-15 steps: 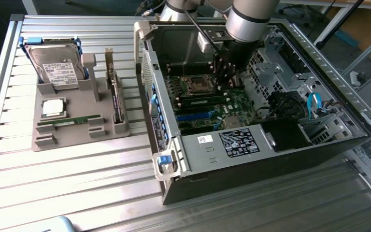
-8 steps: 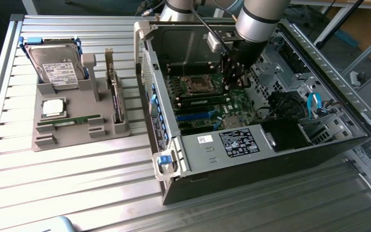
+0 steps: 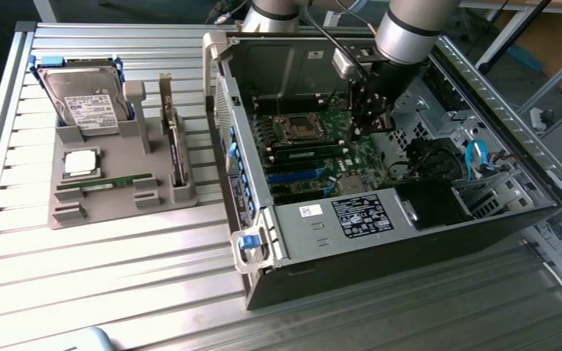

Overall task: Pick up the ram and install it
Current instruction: 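Insert the ram into the slot, then press down the ram until it locks into place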

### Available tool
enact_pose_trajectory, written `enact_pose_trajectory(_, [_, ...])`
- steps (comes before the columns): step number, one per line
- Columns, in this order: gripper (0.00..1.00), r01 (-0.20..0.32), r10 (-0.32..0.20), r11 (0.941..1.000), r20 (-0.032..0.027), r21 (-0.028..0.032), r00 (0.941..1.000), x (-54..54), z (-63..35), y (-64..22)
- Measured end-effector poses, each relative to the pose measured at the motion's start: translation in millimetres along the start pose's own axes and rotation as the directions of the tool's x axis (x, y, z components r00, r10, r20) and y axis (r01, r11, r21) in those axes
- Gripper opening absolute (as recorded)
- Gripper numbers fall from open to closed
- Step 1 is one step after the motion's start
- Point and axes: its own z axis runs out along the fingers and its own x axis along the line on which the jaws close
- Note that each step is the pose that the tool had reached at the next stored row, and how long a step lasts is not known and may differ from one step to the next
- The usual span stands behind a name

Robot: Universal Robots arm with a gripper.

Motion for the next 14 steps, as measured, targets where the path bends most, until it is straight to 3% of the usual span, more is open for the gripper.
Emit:
enact_pose_trajectory(4, [0.1,0.0,0.0,1.0,0.0,-0.0019,1.0,0.1,0.0,-8.2])
enact_pose_trajectory(14, [0.1,0.0,0.0,1.0,0.0001,-0.002,1.0,0.2,0.1,-7.5])
